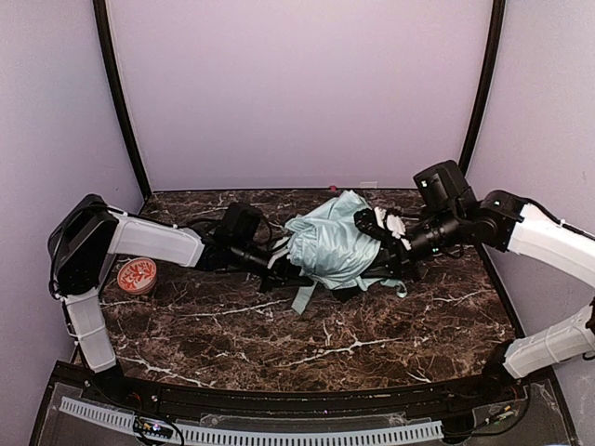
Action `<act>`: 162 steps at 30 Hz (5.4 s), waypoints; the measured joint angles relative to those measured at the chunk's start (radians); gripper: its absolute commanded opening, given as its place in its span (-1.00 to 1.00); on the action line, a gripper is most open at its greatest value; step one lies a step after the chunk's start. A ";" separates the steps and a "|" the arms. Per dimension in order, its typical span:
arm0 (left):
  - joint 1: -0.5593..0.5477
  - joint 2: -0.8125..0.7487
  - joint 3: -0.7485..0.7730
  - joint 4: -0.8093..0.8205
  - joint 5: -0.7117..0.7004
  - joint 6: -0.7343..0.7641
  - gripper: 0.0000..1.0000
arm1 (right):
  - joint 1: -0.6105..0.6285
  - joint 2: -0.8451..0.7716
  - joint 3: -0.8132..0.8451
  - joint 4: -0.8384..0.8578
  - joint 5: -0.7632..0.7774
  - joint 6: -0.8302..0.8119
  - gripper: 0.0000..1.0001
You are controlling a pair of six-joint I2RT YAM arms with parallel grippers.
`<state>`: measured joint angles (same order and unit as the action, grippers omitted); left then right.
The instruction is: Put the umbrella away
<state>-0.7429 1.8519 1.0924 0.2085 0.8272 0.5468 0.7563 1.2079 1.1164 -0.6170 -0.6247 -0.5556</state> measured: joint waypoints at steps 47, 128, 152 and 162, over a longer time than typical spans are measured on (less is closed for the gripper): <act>0.061 0.121 -0.178 0.228 -0.335 0.375 -1.00 | 0.332 0.532 -0.184 0.382 0.306 -0.004 -1.00; -0.277 -0.032 -0.079 -0.488 -0.393 0.046 -0.85 | 0.035 0.379 0.119 -0.022 0.106 0.291 0.35; -0.164 0.140 0.096 -0.721 -0.066 -0.005 -1.00 | 0.603 0.468 -0.188 0.459 0.858 0.137 0.51; -0.158 0.157 0.110 -0.752 -0.031 -0.005 -1.00 | 0.604 0.528 -0.192 0.469 0.922 0.090 0.29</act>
<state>-0.9009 2.0087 1.2026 -0.5438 0.7967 0.5423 1.3605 1.7355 0.9245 -0.1482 0.2970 -0.4660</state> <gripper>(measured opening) 0.274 0.686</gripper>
